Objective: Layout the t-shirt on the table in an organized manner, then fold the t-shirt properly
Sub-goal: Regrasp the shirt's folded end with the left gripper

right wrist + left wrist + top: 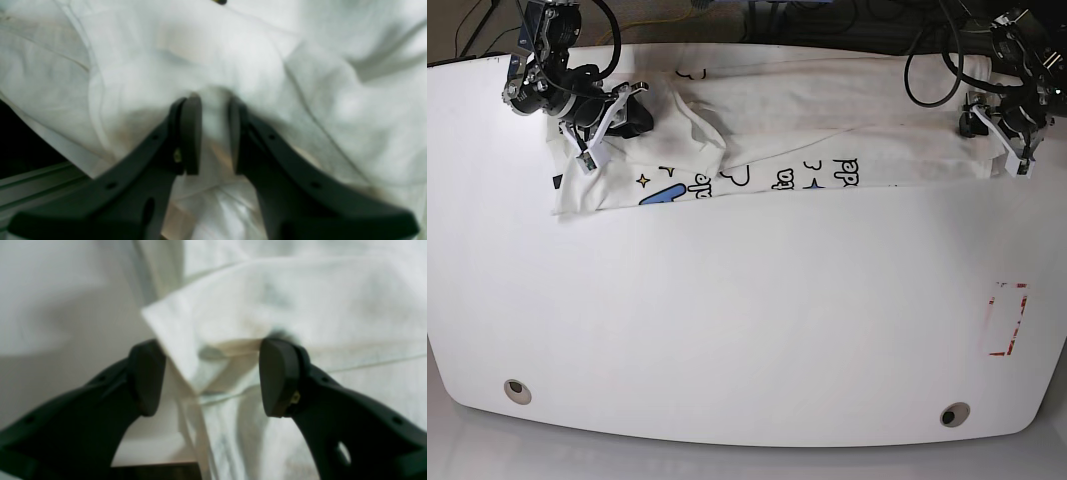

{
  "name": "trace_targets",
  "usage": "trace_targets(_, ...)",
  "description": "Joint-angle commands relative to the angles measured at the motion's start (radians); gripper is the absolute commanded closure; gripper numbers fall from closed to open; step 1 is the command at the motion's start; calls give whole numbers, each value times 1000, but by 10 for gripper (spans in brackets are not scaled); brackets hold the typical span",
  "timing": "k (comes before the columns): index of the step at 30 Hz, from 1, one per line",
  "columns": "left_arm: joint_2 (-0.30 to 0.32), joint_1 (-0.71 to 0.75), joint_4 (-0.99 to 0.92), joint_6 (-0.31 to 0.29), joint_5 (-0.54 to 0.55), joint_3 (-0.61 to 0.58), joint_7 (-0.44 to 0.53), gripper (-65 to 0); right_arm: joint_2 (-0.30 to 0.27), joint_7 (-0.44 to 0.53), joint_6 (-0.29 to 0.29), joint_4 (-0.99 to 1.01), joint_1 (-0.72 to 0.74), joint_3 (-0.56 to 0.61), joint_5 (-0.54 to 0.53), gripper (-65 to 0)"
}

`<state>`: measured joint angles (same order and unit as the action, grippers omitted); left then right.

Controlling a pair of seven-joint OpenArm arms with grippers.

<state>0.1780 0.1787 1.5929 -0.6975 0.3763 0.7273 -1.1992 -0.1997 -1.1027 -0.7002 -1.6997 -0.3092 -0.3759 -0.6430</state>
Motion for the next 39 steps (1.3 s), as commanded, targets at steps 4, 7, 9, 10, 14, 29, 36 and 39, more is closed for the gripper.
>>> trace_targets(4, 13, -12, -1, -1, -6, -44, -12, -265, -10, -26, 2, -4, -5, -4, 21, -144)
trace_targets(7, 15, -17, -1, -1, -6, -74, -12, -212, -10, -26, 2, -4, -5, -4, 21, -144)
trace_targets(9, 15, -38, -1, -1, -6, -87, -12, -206, -8, -26, 2, -4, -2, -4, 21, -144)
trace_targets(10, 15, -51, -2, -1, -7, -91, -12, -204, -8, -26, 2, -4, -2, -4, 21, -144)
trace_targets(14, 16, -78, -19, -1, -44, -100, -12, -204, -8, -26, 2, -4, 0, -4, 21, -144)
trace_targets(29, 53, -219, -114, -1, -139, -100, -14, -274, -10, -26, 2, -4, -3, -4, 21, -144)
trace_targets(36, 56, -221, -41, -1, -139, -100, -21, -382, -10, -26, 2, -4, -3, -4, 21, -144)
trace_targets(39, 56, -221, -9, -1, -136, -97, -58, -410, -10, -26, 2, -4, 0, -4, 21, -144)
